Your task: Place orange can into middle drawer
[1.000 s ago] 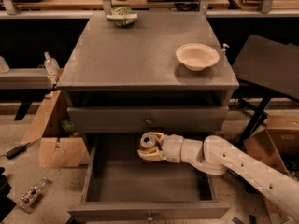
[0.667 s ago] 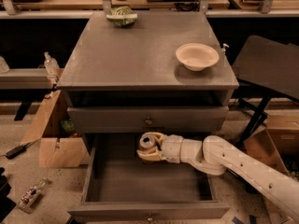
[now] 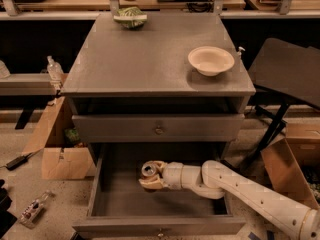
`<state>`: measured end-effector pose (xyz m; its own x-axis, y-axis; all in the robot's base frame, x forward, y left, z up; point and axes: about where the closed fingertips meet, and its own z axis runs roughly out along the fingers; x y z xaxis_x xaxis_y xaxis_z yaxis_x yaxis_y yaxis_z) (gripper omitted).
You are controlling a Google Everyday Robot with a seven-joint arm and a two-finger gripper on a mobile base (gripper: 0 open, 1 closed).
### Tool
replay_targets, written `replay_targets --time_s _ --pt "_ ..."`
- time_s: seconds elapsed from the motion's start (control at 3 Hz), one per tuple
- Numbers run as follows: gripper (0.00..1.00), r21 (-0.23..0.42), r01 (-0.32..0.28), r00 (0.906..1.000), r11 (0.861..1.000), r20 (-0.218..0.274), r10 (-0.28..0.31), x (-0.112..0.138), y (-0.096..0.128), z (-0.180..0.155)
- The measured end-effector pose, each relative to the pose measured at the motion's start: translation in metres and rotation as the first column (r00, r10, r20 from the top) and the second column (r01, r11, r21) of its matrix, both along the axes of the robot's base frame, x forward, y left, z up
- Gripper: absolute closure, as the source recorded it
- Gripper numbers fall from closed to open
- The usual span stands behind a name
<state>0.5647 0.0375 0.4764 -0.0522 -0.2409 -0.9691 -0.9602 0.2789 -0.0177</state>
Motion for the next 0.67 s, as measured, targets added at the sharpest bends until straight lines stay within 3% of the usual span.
replay_targets --time_s 0.33,0.67 --pt "1.0 -0.01 -0.035 0.9991 0.999 -0.026 0.034 -0.0034 0.0177 -0.0444" --pt "0.81 -0.006 -0.037 0.999 0.999 -0.027 0.036 -0.0044 0.0198 -0.0434"
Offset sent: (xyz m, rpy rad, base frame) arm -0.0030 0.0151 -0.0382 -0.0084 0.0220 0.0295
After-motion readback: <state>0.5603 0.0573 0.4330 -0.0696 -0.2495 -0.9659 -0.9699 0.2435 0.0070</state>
